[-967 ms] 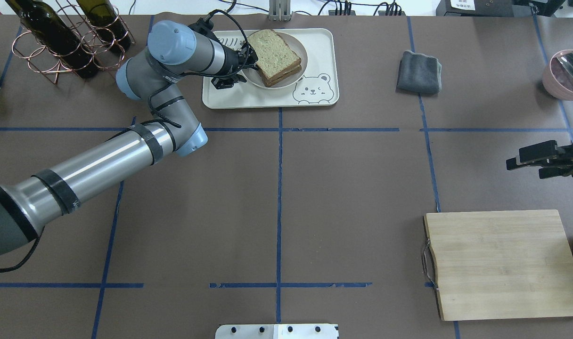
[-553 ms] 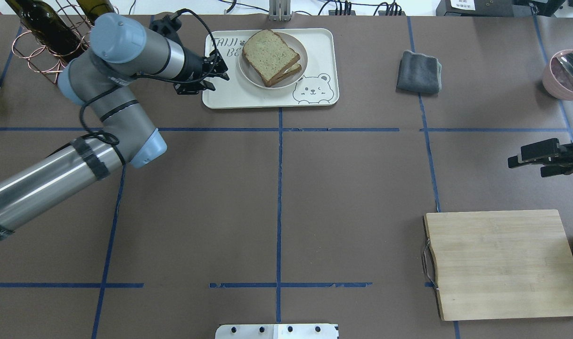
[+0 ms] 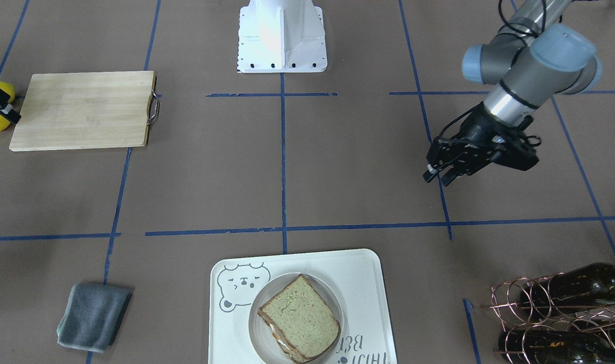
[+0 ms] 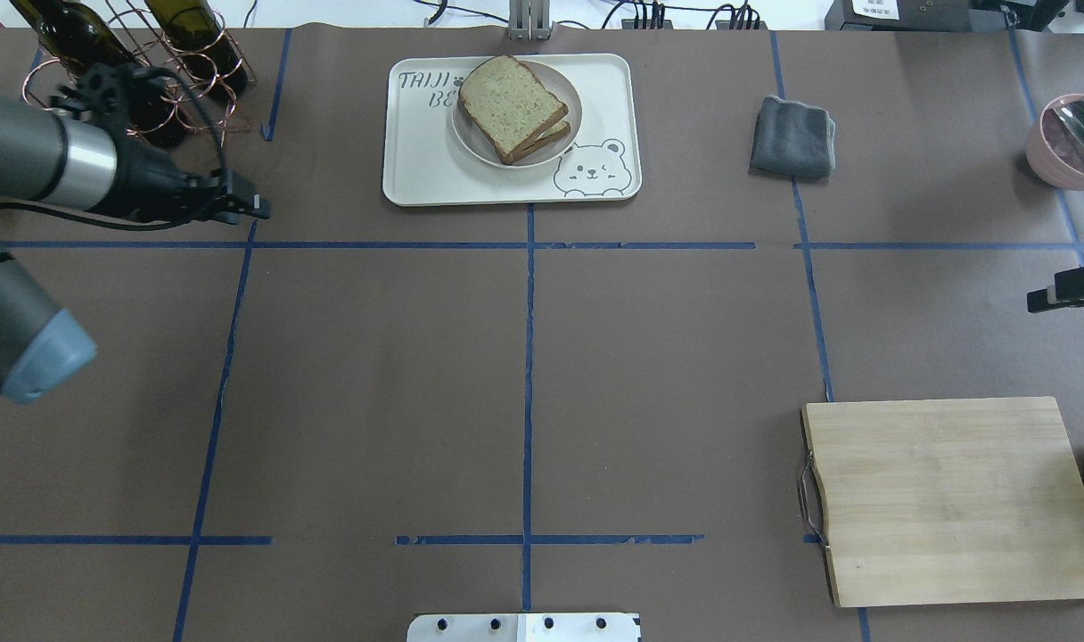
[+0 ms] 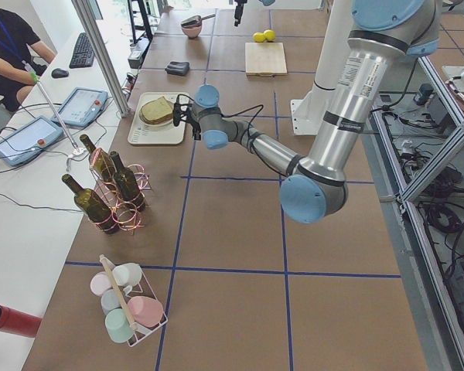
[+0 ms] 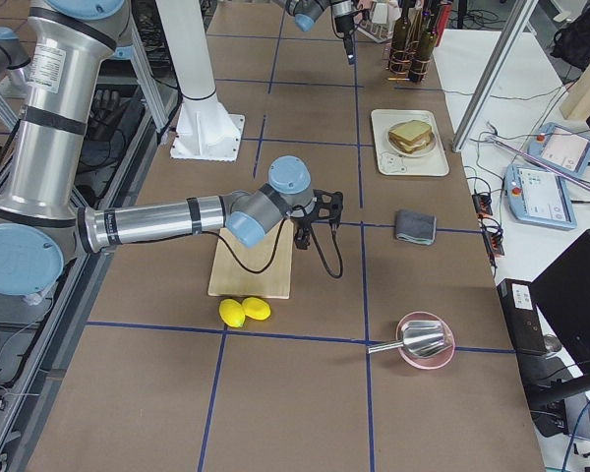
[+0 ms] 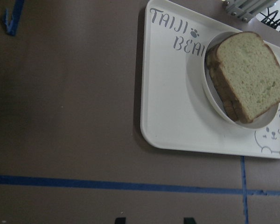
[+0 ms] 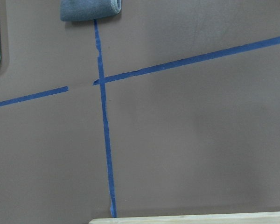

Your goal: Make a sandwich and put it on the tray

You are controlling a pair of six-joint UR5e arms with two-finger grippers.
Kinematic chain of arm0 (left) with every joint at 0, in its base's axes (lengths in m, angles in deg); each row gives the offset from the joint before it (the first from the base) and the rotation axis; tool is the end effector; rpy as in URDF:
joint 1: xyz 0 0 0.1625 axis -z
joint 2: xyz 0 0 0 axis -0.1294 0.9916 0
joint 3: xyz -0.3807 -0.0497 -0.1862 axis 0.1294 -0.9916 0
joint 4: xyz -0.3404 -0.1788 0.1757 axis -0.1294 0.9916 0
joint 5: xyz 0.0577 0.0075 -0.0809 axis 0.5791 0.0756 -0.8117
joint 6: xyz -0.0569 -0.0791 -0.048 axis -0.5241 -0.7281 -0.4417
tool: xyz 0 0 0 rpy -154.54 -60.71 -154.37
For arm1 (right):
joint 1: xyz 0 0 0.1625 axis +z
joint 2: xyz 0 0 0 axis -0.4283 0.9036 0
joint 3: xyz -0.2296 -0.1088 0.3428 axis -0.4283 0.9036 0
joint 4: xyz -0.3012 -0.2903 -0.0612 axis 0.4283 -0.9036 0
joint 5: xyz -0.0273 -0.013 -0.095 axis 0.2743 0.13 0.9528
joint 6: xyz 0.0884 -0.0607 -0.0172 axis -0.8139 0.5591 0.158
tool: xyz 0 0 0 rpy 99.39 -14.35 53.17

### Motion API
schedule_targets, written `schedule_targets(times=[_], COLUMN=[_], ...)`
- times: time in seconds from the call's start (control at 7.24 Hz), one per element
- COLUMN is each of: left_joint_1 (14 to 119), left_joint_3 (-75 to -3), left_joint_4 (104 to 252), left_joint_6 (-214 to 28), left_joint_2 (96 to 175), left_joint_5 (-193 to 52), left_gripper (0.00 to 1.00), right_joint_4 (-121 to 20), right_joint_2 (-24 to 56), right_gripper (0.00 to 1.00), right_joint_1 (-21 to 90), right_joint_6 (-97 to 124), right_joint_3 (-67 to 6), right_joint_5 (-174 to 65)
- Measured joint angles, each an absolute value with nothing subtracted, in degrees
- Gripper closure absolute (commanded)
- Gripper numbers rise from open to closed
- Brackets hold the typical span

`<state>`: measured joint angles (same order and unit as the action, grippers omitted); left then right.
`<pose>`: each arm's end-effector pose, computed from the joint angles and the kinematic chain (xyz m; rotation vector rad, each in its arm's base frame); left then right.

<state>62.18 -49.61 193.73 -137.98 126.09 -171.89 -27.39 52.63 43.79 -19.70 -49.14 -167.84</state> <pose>0.2708 -0.5122 0.3854 0.3526 1.1356 -0.0566 -0.0933 -0.3984 0.5256 0.1119 -1.0234 0.1613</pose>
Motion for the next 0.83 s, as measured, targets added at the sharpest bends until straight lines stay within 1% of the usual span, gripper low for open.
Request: schedule_targets(times=[0.14, 0.28, 0.41, 0.55, 0.69, 0.83], left_joint_1=[66.67, 72.44, 77.93, 83.39, 89.39, 95.19], left_joint_3=[-52.47, -53.39, -53.47, -53.58, -53.92, -54.57], left_joint_4=[193.69, 193.06, 190.0, 183.13, 172.73, 160.12], left_joint_6=[-125.79, -112.66, -100.95, -89.76, -79.36, -70.75], left_joint_2=[119.29, 113.84, 110.5, 108.87, 108.8, 110.31], left_joint_5=[-174.18, -176.66, -178.44, -179.29, -179.73, -180.05], left_gripper=[0.4, 0.22, 0.0, 0.0, 0.0, 0.0], right_joint_4=[-28.72, -33.06, -40.14, -48.56, -56.39, -62.4], right_joint_2=[54.41, 55.51, 55.77, 55.5, 54.75, 53.85], right_gripper=[0.0, 0.0, 0.0, 0.0, 0.0, 0.0], right_joint_1=[46.1, 49.3, 53.59, 58.22, 62.03, 64.63], right_joint_6=[-12.8, -3.15, 8.37, 20.17, 29.41, 34.84], right_joint_3=[-48.43, -48.08, -48.02, -48.05, -48.11, -48.28], right_joint_5=[-167.85, -167.86, -167.8, -167.55, -167.23, -167.07])
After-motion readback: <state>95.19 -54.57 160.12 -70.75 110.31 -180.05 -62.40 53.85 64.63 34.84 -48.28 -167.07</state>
